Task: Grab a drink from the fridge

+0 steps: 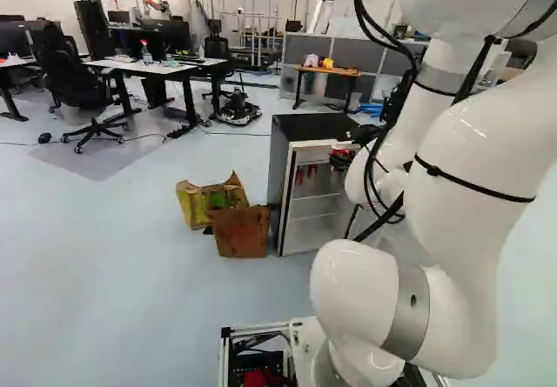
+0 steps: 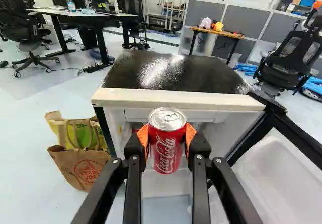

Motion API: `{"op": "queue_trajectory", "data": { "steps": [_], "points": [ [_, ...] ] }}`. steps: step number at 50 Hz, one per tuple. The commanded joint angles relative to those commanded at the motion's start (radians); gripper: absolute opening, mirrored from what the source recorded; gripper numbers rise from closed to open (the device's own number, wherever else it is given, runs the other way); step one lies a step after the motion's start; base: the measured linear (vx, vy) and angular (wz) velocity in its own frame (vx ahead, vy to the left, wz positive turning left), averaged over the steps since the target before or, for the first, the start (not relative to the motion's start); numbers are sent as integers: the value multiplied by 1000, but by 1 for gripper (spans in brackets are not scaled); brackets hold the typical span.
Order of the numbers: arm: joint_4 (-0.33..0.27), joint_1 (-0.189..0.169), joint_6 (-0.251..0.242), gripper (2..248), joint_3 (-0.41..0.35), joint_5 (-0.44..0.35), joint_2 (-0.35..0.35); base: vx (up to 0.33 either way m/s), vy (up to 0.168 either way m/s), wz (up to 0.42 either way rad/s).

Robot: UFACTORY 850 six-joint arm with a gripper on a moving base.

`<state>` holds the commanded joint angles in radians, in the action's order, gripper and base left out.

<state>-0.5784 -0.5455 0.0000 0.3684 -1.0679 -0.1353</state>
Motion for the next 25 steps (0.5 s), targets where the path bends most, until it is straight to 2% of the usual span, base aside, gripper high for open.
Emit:
{"op": "queue_trajectory", "data": {
  "steps": [25],
  "points": [
    [47, 20, 0, 93, 14, 0, 55, 0, 0, 0]
  ]
}}
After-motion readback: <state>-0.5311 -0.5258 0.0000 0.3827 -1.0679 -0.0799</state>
